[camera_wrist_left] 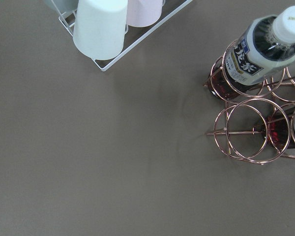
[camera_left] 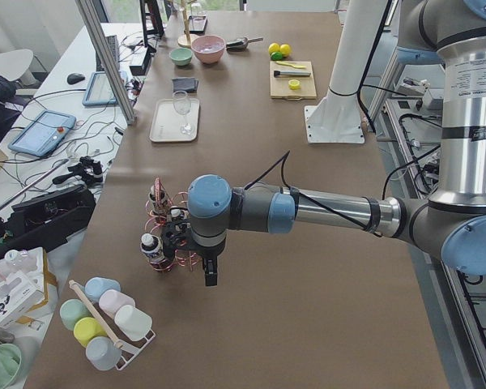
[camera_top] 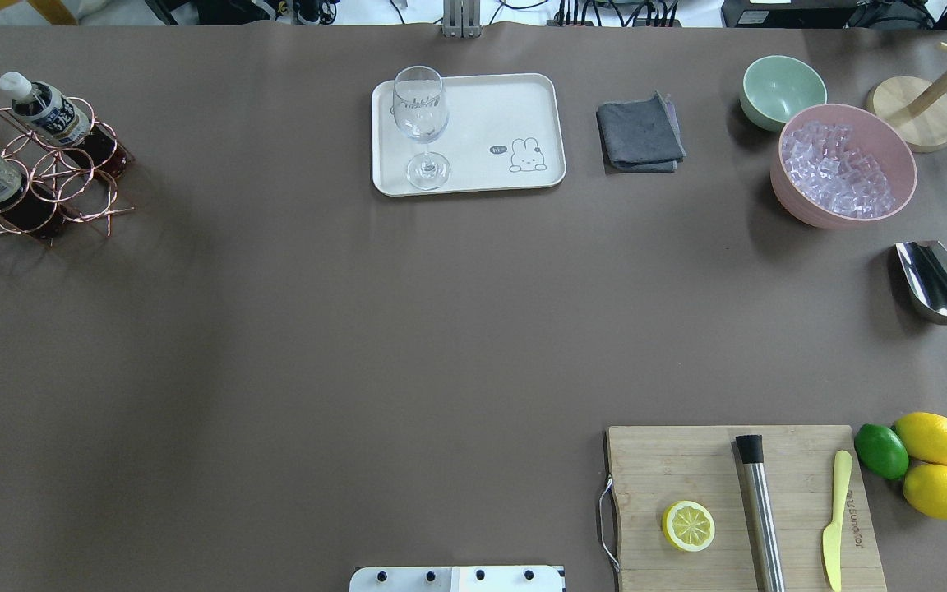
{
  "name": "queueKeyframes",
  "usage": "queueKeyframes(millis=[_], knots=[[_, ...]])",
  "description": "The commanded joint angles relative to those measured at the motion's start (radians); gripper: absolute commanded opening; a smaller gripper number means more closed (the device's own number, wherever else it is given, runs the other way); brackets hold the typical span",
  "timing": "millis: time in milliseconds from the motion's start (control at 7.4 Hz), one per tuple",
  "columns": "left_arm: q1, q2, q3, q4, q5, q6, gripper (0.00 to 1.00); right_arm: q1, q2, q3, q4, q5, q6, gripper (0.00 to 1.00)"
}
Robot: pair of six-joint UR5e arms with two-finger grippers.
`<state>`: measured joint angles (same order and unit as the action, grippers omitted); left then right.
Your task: Take tea from basket to plate
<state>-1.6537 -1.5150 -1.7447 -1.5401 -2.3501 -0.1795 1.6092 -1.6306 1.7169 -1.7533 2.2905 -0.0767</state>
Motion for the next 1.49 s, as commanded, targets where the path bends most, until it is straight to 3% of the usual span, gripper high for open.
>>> queueKeyframes(millis=[0,1081,1351], knots=[[0.000,0.002,-0.010,0.000,0.000,0.000,0.98,0.000,0.000,0.001,0.000,0.000,0.000,1.00],[-0.021,-0.053,-0.079,0.176,-0.003,-0.005,0.97,0.000,-0.002,0.023,0.000,-0.002,0.000,1.00],[-0.023,-0.174,-0.079,0.395,0.002,-0.006,0.97,0.000,-0.009,0.015,0.000,-0.006,0.003,1.00]])
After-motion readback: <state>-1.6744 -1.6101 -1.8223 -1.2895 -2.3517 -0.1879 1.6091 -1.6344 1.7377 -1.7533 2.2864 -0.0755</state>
